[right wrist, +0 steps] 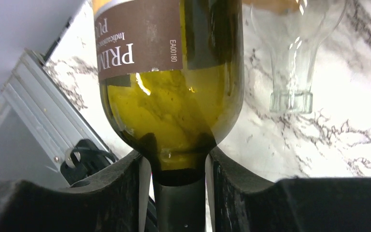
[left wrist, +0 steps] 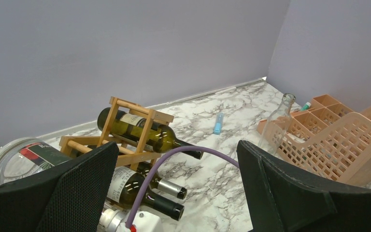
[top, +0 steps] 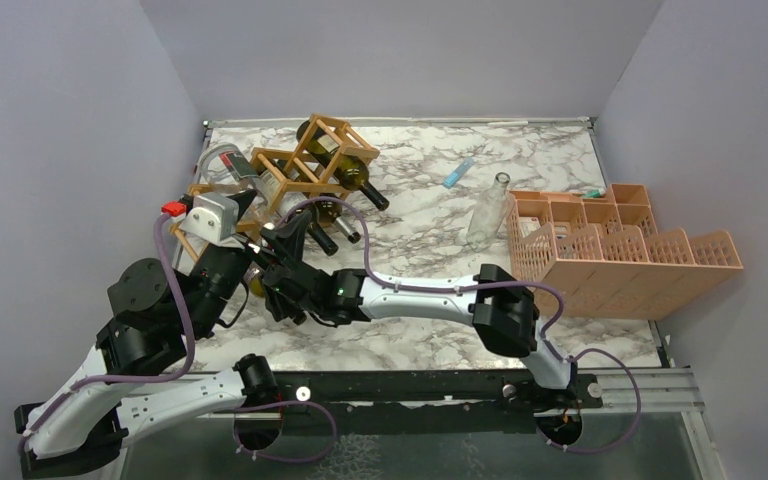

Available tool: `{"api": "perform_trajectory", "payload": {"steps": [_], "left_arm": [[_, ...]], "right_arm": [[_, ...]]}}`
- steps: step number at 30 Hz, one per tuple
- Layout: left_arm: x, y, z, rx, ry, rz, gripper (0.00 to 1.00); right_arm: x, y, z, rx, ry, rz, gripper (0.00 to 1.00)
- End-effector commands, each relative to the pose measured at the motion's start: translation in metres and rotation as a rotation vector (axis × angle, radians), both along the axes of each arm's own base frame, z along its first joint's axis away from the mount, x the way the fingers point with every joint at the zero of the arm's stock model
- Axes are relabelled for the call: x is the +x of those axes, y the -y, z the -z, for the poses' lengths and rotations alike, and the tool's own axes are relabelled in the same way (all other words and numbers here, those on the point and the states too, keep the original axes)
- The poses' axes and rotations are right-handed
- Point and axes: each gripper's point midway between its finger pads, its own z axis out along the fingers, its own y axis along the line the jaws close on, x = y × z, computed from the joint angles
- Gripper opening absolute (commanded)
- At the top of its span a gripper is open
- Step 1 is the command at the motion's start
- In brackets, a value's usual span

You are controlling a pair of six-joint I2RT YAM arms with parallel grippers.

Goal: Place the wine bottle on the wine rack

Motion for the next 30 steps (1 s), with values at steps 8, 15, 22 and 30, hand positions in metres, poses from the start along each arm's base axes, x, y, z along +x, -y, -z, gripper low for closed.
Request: {"api": "perform_trajectory", "payload": {"steps": [8,15,22,30], "left_arm": [[0.001,-0.006,-0.005,0.002,0.01,-0.024,0.99],[0.0,-0.007,-0.004,-0.001,0.009,-0.027,0.99],[0.0,-0.009,-0.005,-0.003,0.011,-0.031,0.99],[0.0,-0.01,-0.004,-0.006,0.011,-0.035,0.99]], "right_arm": [[0.021,-0.022,-0.063,0.174,0.099,0.057,0.44],[0.024,-0.024,-0.068,0.225,0.106,0.074,0.37],[0.033,-0.028,-0.069,0.243,0.122,0.101,0.29],[0.039,-0.033,-0.072,0.28,0.151,0.108,0.28]]}}
